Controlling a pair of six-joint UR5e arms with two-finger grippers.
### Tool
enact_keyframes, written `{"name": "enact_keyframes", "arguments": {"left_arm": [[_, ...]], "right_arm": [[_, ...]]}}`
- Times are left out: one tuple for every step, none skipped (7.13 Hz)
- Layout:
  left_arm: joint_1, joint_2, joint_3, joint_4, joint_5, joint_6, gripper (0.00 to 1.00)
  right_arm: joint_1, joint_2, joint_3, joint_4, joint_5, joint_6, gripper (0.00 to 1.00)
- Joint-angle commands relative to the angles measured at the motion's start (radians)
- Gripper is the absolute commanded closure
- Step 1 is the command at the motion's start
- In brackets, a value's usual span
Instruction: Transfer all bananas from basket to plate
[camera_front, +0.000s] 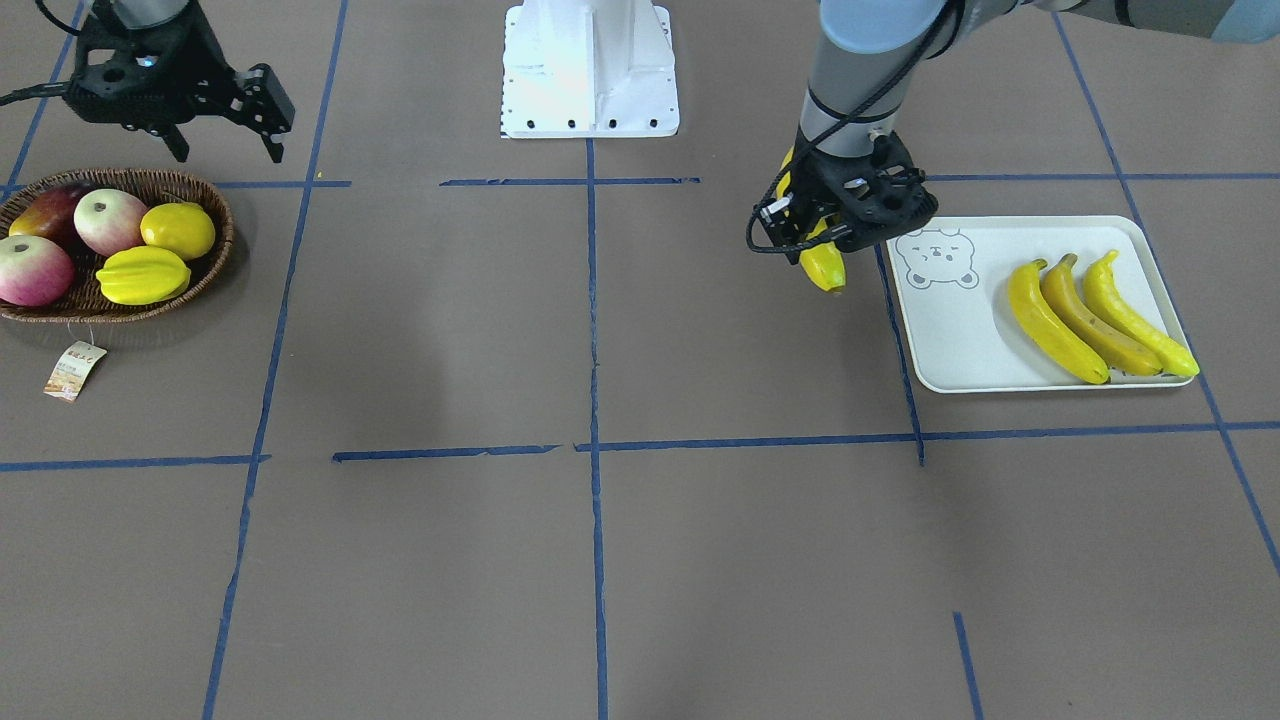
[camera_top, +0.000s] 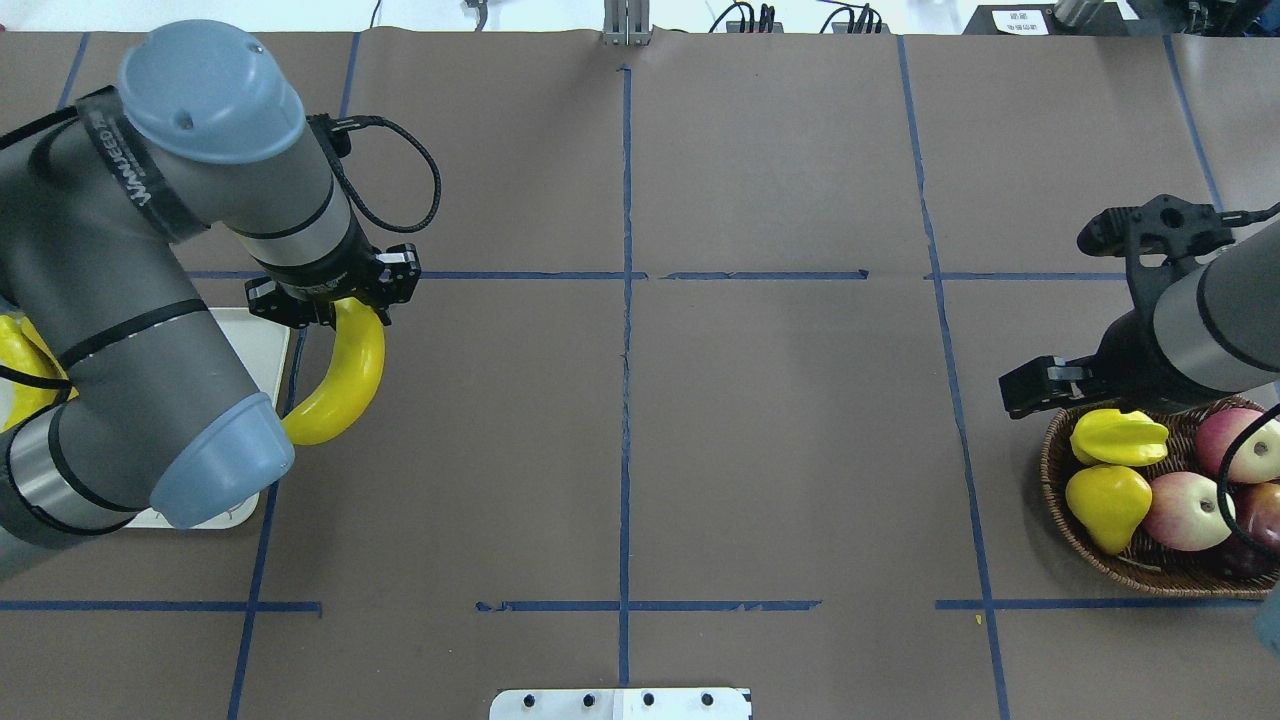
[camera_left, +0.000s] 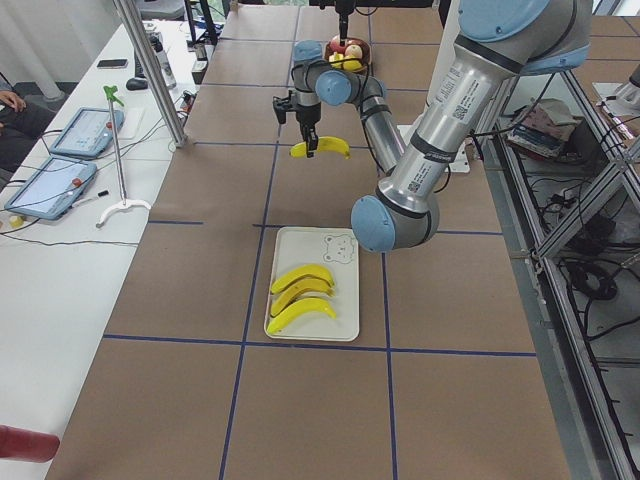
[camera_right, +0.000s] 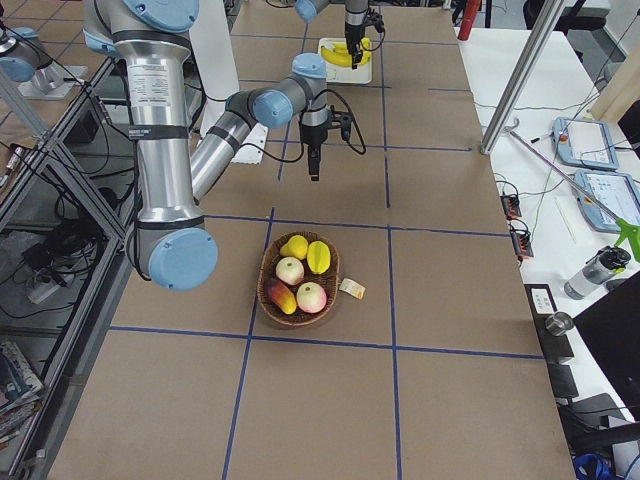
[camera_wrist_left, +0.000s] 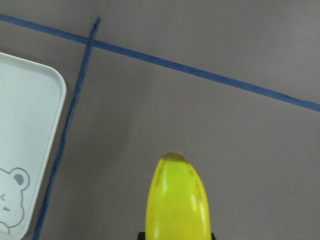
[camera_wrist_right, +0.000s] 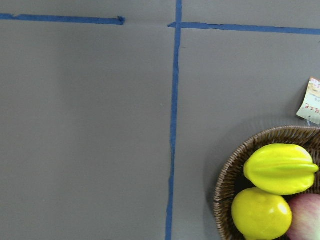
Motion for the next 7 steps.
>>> {"name": "enact_keyframes", "arguments": {"left_arm": [[-0.119, 0.068, 0.011, -0.028, -0.003, -0.115, 1.00], [-0.168, 0.114, 0.028, -0.107, -0.003, -0.187, 1.00], [-0.207, 0.192, 0.041, -0.211, -0.003, -0.231, 1.00], [-0.224, 0.231, 0.081, -0.302, -0.004, -0.298, 1.00], [-0.223, 0.271, 0.106, -0.350, -0.004, -0.388, 1.00], [-0.221, 0.352, 0.117, -0.444, -0.006, -0.397, 1.00], [-0.219, 0.424, 0.165, -0.590, -0.006, -0.409, 1.00]], "right_arm": [[0.062, -0.049, 0.001, 0.000, 0.043, -0.104, 0.00], [0.064, -0.048, 0.001, 0.002, 0.043, -0.102, 0.00], [0.065, -0.049, 0.002, 0.000, 0.043, -0.102, 0.00], [0.065, -0.049, 0.002, 0.000, 0.043, -0.102, 0.00], [0.065, -0.049, 0.005, 0.000, 0.043, -0.098, 0.00], [0.065, -0.049, 0.010, 0.000, 0.043, -0.098, 0.00], [0.065, -0.049, 0.010, 0.000, 0.043, -0.098, 0.00]]}}
